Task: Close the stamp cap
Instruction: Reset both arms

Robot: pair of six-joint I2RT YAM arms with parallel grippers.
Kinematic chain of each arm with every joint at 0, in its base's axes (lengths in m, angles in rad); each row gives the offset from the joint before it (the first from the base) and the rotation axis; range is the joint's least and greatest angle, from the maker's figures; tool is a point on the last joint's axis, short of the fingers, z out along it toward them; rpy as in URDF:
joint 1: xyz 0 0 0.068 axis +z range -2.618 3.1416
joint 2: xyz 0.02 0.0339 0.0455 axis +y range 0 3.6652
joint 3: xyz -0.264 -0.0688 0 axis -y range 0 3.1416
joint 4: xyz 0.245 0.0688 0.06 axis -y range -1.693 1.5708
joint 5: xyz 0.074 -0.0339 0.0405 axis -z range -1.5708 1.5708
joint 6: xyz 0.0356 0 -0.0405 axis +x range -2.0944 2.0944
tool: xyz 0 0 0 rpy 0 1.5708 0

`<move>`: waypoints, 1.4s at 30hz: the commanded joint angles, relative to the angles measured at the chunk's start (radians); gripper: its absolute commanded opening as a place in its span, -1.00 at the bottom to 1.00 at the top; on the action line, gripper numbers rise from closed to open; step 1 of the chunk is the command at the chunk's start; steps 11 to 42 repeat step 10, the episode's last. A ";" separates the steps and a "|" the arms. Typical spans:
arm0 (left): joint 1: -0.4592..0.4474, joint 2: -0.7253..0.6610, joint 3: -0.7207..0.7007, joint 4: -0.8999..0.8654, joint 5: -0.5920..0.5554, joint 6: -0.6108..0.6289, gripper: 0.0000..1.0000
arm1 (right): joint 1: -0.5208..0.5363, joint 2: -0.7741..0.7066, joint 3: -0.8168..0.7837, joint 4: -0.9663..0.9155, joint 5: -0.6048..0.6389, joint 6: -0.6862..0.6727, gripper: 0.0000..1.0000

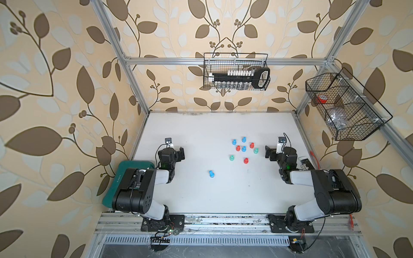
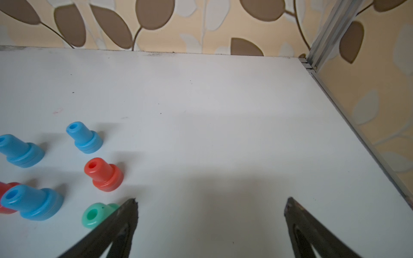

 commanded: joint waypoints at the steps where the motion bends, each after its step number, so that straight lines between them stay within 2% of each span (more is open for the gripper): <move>1: 0.002 -0.015 -0.004 -0.009 0.052 0.022 0.98 | -0.002 -0.007 0.005 -0.005 -0.055 0.008 0.98; 42: 0.011 -0.009 0.002 -0.019 0.069 0.018 0.98 | -0.002 0.002 0.022 -0.029 -0.062 0.008 0.97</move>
